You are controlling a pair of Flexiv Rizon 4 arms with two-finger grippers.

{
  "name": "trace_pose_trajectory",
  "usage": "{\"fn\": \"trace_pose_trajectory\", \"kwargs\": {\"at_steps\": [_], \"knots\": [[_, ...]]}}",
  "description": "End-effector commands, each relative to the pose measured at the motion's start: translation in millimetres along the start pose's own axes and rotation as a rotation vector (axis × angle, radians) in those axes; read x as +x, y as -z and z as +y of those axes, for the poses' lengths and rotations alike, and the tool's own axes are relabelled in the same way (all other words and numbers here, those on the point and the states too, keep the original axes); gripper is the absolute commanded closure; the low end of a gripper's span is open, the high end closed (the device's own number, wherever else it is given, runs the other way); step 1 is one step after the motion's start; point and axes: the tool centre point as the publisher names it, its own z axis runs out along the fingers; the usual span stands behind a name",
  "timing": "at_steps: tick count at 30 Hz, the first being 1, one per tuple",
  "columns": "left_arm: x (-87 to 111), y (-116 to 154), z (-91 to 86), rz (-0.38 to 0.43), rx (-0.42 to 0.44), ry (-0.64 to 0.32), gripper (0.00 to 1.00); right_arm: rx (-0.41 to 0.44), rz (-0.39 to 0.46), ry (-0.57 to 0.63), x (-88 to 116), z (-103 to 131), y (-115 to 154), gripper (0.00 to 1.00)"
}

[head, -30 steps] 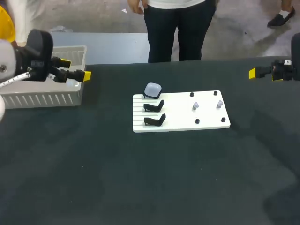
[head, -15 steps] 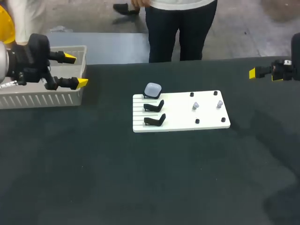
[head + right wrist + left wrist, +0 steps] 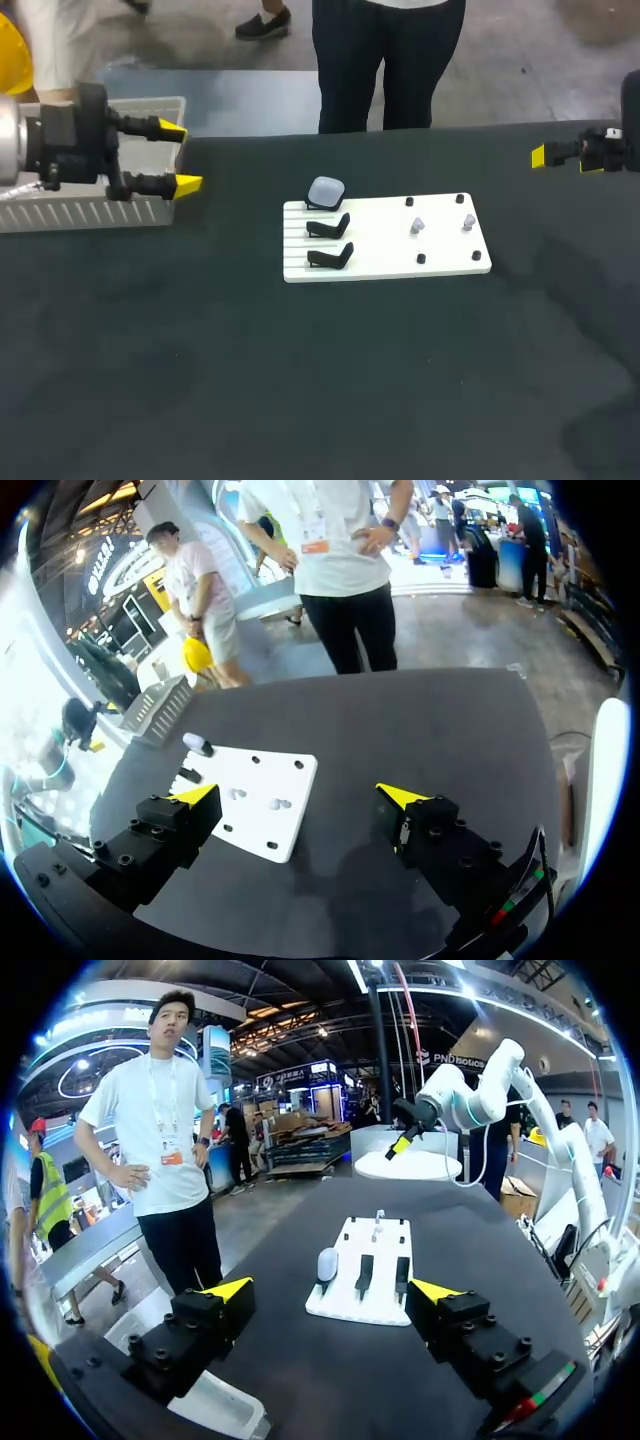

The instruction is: Pick up each earbud case from the left stands, insert the matching earbuds, close the lid, and place the case in the box.

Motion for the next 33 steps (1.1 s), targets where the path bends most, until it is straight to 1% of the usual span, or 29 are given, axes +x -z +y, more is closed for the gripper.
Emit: {"fn": "trace_pose_trajectory", "kwargs": {"at_steps": [1,3,4,6,9,12,14,16,17,21,25,33], "knots": [[10.2,-37.3,10.6,-0.047,0.021,0.0,0.0,-0.002,0.0,0.001,0.0,-0.9,-0.6,0.0],[10.8,-49.5,8.1,-0.028,0.033,0.0,0.0,-0.002,0.0,0.001,0.0,-0.9,-0.6,0.0],[10.6,-54.9,6.7,-0.038,0.05,0.005,0.0,-0.002,0.0,0.001,0.0,-0.9,-0.6,0.0],[10.9,-65.2,3.8,-0.005,0.065,-0.006,0.0,-0.002,0.0,0.001,0.0,-0.9,-0.6,0.0],[10.7,-83.5,-2.4,0.003,0.089,-0.006,0.0,-0.002,0.0,0.001,0.0,-0.9,-0.6,0.0],[12.3,-99.3,-5.7,-0.02,0.126,0.007,0.0,-0.002,0.0,0.001,0.0,-0.9,-0.6,0.0],[14.4,-112.1,-6.8,-0.01,0.142,-0.004,0.0,-0.002,0.0,0.001,0.0,-0.9,-0.6,0.0],[15.2,-121.7,-6.2,-0.017,0.171,-0.012,0.0,-0.002,0.0,0.001,0.0,-0.9,-0.6,0.0],[16.0,-125.0,-5.5,-0.011,0.169,-0.007,0.0,-0.002,0.0,0.001,0.0,-0.9,-0.6,0.0],[17.4,-141.5,-1.2,-0.028,0.196,-0.025,0.0,-0.002,0.0,0.001,0.0,-0.9,-0.6,0.0],[19.0,-153.9,0.6,-0.011,0.218,-0.012,0.0,-0.002,0.0,0.001,0.0,-0.9,-0.6,0.0],[19.0,-153.9,0.6,-0.011,0.218,-0.012,0.0,-0.002,0.0,0.001,0.0,-0.9,-0.6,0.0]]}}
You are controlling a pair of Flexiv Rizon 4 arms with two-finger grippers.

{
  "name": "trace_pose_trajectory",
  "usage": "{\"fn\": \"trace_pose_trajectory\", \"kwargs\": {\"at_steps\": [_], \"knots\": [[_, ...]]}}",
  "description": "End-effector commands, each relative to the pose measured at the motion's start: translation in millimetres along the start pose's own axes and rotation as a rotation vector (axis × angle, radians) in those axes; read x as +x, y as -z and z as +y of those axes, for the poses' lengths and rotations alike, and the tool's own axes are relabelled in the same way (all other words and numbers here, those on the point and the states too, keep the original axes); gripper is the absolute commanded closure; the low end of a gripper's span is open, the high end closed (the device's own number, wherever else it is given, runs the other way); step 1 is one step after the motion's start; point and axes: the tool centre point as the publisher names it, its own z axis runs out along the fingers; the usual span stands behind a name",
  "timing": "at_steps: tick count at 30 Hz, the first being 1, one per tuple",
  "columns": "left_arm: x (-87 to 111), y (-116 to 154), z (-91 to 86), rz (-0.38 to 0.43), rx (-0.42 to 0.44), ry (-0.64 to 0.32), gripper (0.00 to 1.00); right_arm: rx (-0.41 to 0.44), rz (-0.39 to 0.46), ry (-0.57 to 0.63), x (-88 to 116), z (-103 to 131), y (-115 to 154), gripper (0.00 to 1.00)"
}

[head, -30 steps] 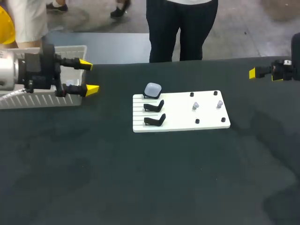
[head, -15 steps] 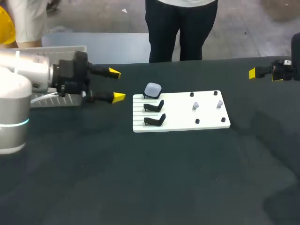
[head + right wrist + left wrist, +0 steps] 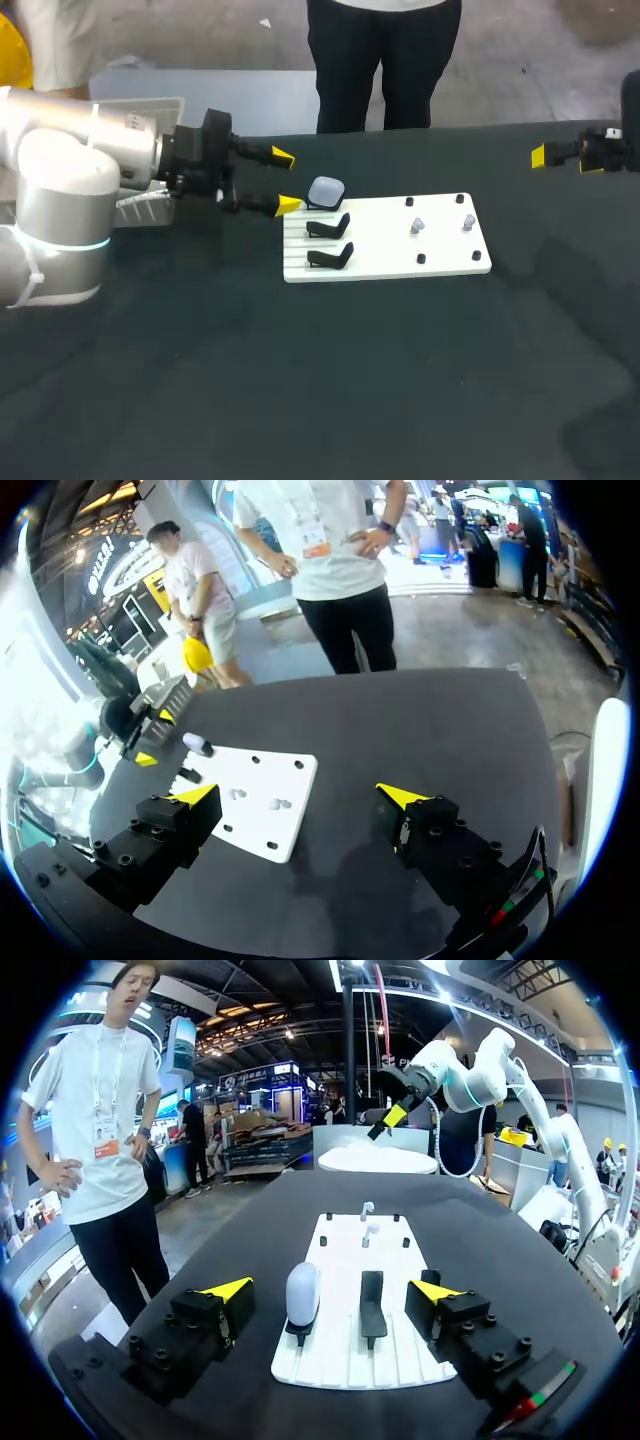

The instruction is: Pick up each earbud case from the left stands, insert the matching earbuds, close the lid, and place the case in the box.

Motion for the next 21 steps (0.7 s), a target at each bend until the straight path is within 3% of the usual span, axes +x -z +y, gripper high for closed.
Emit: {"fn": "trace_pose_trajectory", "kwargs": {"at_steps": [1,6,21], "knots": [[-0.1,-1.9,4.5,0.004,0.022,0.001,0.0,-0.003,0.0,0.001,0.0,-0.9,-0.6,0.0],[-0.1,-1.9,4.5,0.004,0.022,0.001,0.0,-0.003,0.0,0.001,0.0,-0.9,-0.6,0.0],[16.3,-27.6,31.6,0.028,0.06,0.017,0.0,-0.003,0.0,0.001,0.0,-0.9,-0.6,0.0]]}}
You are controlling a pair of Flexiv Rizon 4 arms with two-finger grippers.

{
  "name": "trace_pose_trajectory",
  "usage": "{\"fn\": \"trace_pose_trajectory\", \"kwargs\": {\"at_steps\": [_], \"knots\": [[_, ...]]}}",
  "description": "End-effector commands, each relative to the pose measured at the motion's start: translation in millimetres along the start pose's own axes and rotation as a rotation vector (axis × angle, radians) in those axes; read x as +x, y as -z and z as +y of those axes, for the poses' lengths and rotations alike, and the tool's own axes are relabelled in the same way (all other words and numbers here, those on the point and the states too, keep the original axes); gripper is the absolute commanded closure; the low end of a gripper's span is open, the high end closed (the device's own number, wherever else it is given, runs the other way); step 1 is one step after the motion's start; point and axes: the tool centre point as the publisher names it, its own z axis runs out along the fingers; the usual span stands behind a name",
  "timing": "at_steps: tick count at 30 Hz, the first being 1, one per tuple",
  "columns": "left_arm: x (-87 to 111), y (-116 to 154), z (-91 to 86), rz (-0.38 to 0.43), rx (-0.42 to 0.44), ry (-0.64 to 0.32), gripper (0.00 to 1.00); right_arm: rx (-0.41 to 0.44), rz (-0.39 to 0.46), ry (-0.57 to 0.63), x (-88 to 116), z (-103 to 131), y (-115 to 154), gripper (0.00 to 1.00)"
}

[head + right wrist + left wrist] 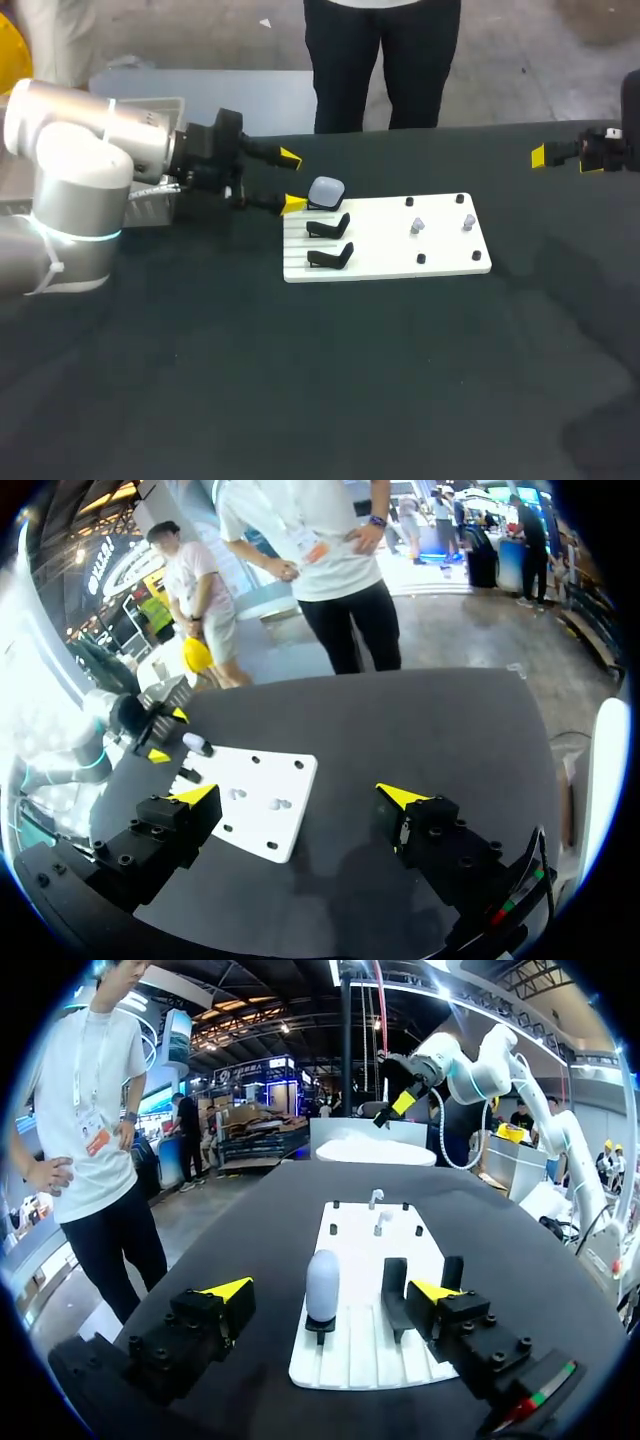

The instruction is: Pick up each earbud case from the left stands, insert the matching earbuds, close the lid, and place the case in the box.

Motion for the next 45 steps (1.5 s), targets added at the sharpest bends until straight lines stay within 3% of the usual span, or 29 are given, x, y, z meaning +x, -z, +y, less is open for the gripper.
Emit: {"fn": "trace_pose_trajectory", "kwargs": {"at_steps": [1,9,15,31,37,45], "knots": [[2.3,-11.5,13.0,0.001,0.039,0.011,0.0,-0.003,0.0,0.001,0.0,-0.9,-0.6,0.0],[6.1,-24.8,13.0,0.001,0.066,0.017,0.01,-0.003,0.0,0.001,0.0,-0.9,-0.6,0.0],[7.8,-34.4,11.1,-0.001,0.079,0.02,0.19,-0.003,0.0,0.001,0.0,-0.9,-0.6,0.0],[11.7,-46.9,5.3,0.006,0.087,0.029,0.28,-0.003,0.0,0.001,0.0,-0.9,-0.6,0.0],[13.0,-48.1,5.3,0.006,0.089,0.034,0.42,-0.003,0.0,0.001,0.0,-0.9,-0.6,0.0],[15.2,-50.4,4.4,0.003,0.096,0.041,0.49,-0.003,0.0,0.001,0.0,-0.9,-0.6,0.0]]}}
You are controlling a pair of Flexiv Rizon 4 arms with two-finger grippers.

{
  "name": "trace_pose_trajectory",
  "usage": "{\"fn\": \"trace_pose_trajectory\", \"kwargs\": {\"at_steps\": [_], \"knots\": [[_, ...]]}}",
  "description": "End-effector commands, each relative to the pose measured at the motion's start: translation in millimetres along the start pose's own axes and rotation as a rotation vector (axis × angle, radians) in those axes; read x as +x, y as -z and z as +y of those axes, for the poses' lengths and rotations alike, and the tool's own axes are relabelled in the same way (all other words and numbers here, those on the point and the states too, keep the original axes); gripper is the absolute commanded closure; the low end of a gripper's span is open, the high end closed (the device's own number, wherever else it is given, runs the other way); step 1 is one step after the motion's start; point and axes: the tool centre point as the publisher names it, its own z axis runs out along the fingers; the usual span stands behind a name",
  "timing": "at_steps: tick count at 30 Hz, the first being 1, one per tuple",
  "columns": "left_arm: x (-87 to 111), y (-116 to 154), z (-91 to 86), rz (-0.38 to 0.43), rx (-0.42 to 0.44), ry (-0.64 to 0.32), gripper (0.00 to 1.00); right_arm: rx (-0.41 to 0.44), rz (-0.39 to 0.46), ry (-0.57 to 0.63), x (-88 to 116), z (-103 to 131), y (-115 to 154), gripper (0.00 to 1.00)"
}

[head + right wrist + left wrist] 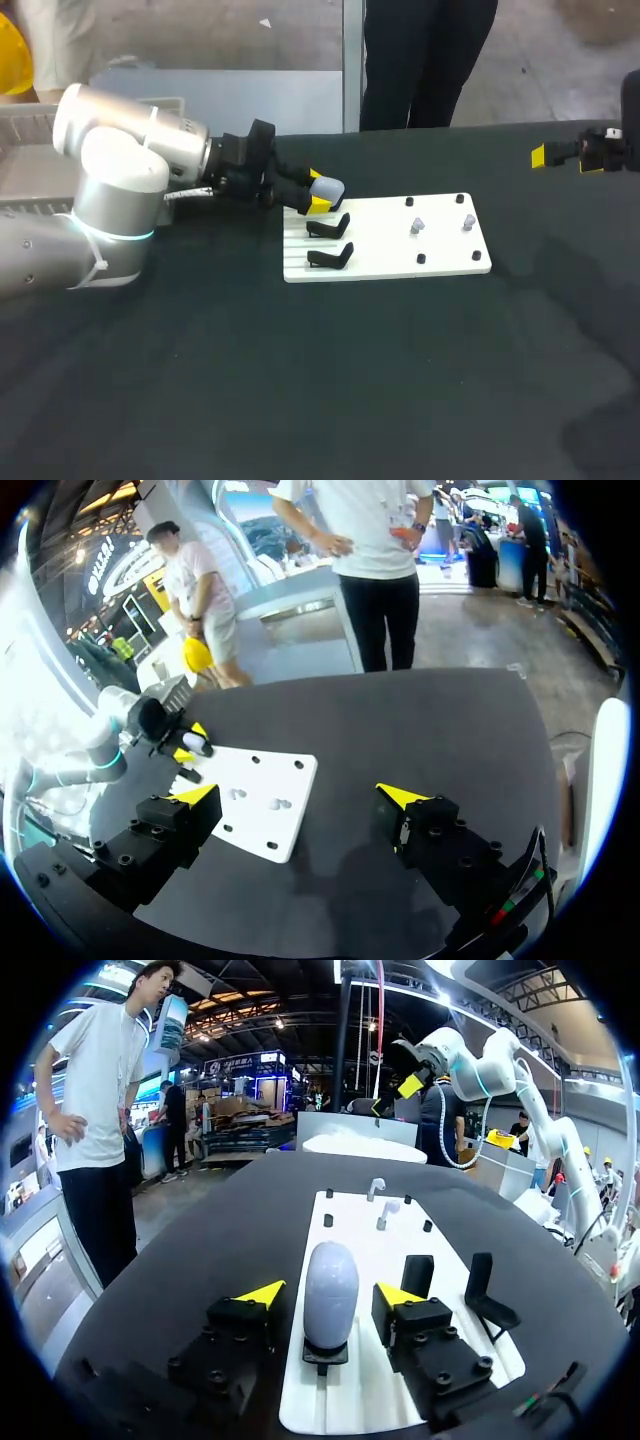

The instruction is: Pick up each earbud case from the left stands, insert the matching earbuds, close the lid, and place the case in the box.

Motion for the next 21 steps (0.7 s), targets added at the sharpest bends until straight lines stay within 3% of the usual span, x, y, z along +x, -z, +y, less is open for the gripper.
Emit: {"fn": "trace_pose_trajectory", "kwargs": {"at_steps": [1,14,20,21], "knots": [[0.9,-1.9,2.8,0.001,0.009,0.003,0.49,-0.003,0.0,0.001,0.0,-0.9,-0.6,0.0],[3.2,-3.6,3.0,-0.001,0.015,0.007,0.57,-0.003,0.0,0.001,0.0,-0.9,-0.6,0.0],[5.0,-2.9,4.5,-0.006,0.019,0.012,0.71,-0.003,0.0,0.001,0.0,-0.9,-0.6,0.0],[5.2,-2.8,4.6,-0.006,0.019,0.013,0.78,-0.003,0.0,0.001,0.0,-0.9,-0.6,0.0]]}}
